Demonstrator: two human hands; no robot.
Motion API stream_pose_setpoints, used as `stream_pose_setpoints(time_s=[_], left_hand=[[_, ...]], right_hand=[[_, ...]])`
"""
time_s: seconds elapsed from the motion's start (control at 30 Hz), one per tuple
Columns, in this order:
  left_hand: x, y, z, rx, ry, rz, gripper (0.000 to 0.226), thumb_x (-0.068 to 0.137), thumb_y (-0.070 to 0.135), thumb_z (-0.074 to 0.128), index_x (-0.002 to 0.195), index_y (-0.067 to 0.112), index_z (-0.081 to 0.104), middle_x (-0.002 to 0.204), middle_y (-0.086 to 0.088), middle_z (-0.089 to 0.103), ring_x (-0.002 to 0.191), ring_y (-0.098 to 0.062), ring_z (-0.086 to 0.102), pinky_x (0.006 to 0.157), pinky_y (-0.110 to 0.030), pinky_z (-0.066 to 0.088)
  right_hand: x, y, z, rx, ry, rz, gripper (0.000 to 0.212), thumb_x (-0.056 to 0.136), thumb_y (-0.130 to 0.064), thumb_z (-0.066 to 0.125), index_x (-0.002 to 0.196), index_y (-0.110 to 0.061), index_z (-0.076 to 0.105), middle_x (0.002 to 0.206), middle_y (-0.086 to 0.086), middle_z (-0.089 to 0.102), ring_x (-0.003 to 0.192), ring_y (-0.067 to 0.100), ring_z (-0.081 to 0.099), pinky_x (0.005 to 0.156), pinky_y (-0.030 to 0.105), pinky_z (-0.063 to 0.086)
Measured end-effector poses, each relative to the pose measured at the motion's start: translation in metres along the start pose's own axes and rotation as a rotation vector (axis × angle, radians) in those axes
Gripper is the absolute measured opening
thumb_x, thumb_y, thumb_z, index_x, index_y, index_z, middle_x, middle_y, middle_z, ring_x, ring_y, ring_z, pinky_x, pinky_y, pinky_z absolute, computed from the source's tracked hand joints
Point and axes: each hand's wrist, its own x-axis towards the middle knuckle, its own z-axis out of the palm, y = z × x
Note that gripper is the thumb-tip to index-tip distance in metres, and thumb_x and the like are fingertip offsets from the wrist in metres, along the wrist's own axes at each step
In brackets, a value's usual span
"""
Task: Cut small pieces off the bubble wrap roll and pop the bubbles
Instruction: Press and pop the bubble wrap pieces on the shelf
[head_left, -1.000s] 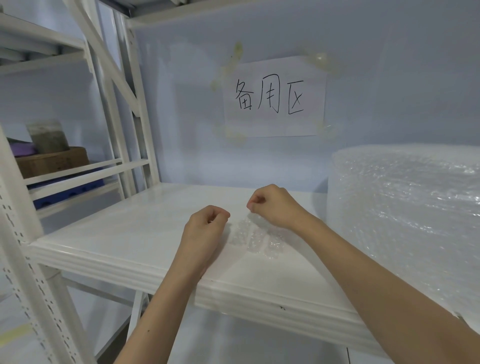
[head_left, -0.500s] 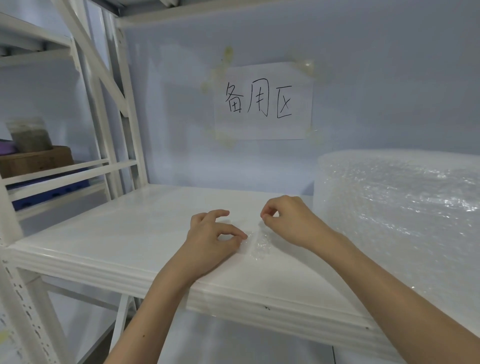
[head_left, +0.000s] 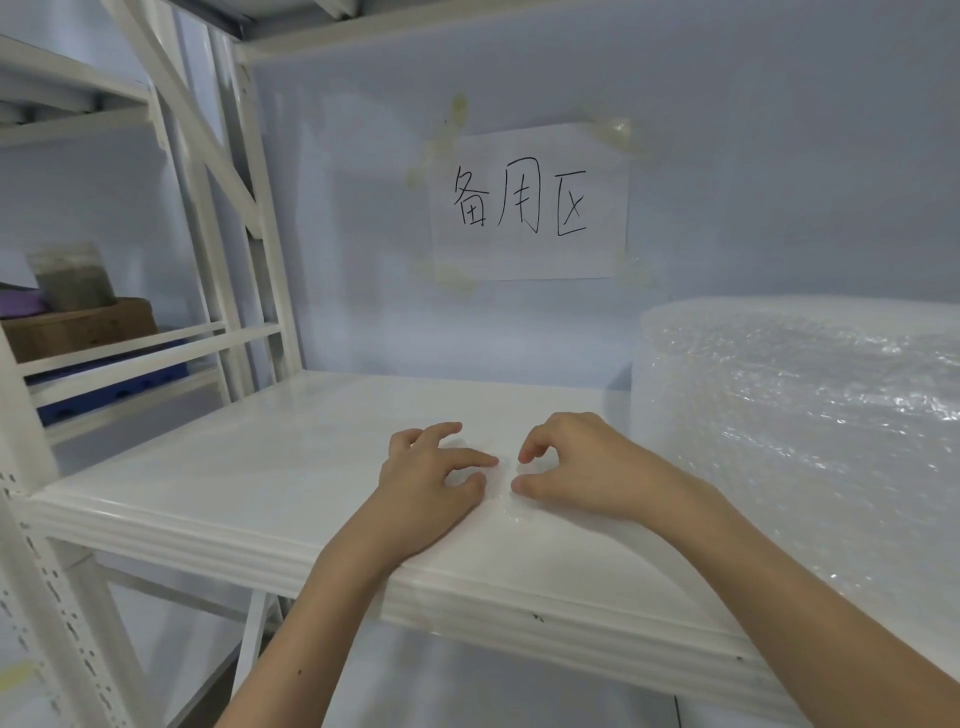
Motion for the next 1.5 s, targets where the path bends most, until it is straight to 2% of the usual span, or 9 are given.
stream_pose_setpoints(time_s=[0.2,0.47,0.53,0.67,0.77,0.87,1.13,1.37,1.5], left_hand=[[-0.004,0.004,-0.007,-0.177,0.097,0.020,0.030,0.098,0.028,0.051,0.120,0.043,0.065,0.142,0.021,0.042,0.137,-0.004,0.017,0.101,-0.018,0.015],[-0.003,-0.002,-0.006,-0.352,0.153,-0.037,0.028,0.096,0.028,0.055,0.118,0.040,0.066,0.120,0.032,0.050,0.137,-0.005,0.027,0.105,-0.022,0.024],[-0.002,-0.004,-0.006,-0.380,0.165,-0.039,0.026,0.096,0.029,0.055,0.116,0.040,0.067,0.116,0.037,0.050,0.136,-0.006,0.033,0.110,-0.028,0.030],[-0.001,-0.006,-0.006,-0.399,0.176,-0.059,0.026,0.095,0.027,0.054,0.112,0.039,0.068,0.114,0.037,0.052,0.135,-0.011,0.038,0.112,-0.038,0.035],[-0.001,-0.005,-0.006,-0.413,0.184,-0.079,0.027,0.094,0.024,0.052,0.109,0.039,0.069,0.113,0.036,0.053,0.134,-0.012,0.039,0.112,-0.039,0.036],[0.000,-0.005,-0.006,-0.425,0.181,-0.099,0.028,0.094,0.023,0.051,0.108,0.039,0.069,0.115,0.033,0.053,0.134,-0.012,0.039,0.112,-0.039,0.035],[-0.001,-0.005,-0.007,-0.455,0.167,-0.123,0.028,0.094,0.022,0.049,0.103,0.040,0.069,0.122,0.021,0.057,0.134,-0.012,0.037,0.106,-0.031,0.034],[-0.001,-0.005,-0.006,-0.459,0.166,-0.135,0.027,0.094,0.022,0.049,0.099,0.039,0.069,0.122,0.019,0.057,0.134,-0.011,0.037,0.097,-0.027,0.033],[-0.001,-0.004,-0.006,-0.452,0.166,-0.136,0.027,0.094,0.021,0.048,0.097,0.038,0.069,0.123,0.016,0.057,0.133,-0.011,0.038,0.096,-0.027,0.032]], right_hand=[[0.000,0.000,0.004,0.000,-0.031,0.028,0.039,0.083,-0.033,0.066,0.118,-0.016,0.066,0.116,0.001,0.059,0.107,0.014,0.053,0.084,0.027,0.046],[0.008,0.006,0.016,0.071,0.001,0.110,0.050,0.080,-0.031,0.065,0.103,0.012,0.057,0.088,0.025,0.064,0.085,0.043,0.057,0.076,0.043,0.052],[0.009,0.006,0.017,0.090,0.017,0.120,0.055,0.080,-0.032,0.067,0.108,0.013,0.054,0.099,0.028,0.064,0.093,0.045,0.058,0.080,0.048,0.053],[0.010,0.005,0.022,0.093,0.031,0.137,0.055,0.080,-0.035,0.065,0.105,0.014,0.055,0.082,0.018,0.059,0.073,0.034,0.053,0.068,0.038,0.049],[0.012,0.005,0.021,0.104,0.049,0.135,0.055,0.083,-0.040,0.065,0.109,0.008,0.060,0.109,0.014,0.065,0.099,0.030,0.061,0.086,0.043,0.053],[0.011,0.002,0.009,0.137,0.086,0.109,0.043,0.089,-0.039,0.062,0.120,-0.010,0.065,0.121,-0.001,0.060,0.112,0.016,0.057,0.091,0.028,0.044],[0.003,0.011,-0.008,0.074,-0.046,0.126,0.015,0.082,-0.012,0.059,0.093,-0.009,0.069,0.089,-0.001,0.064,0.057,0.003,0.053,0.057,0.019,0.044],[0.005,0.012,-0.002,0.085,-0.089,0.163,0.018,0.073,-0.011,0.066,0.090,-0.006,0.071,0.085,0.002,0.068,0.072,0.017,0.063,0.072,0.034,0.057],[0.007,0.014,0.006,0.105,-0.071,0.145,0.023,0.070,-0.011,0.066,0.088,0.003,0.068,0.091,0.017,0.071,0.085,0.035,0.066,0.065,0.035,0.052]])
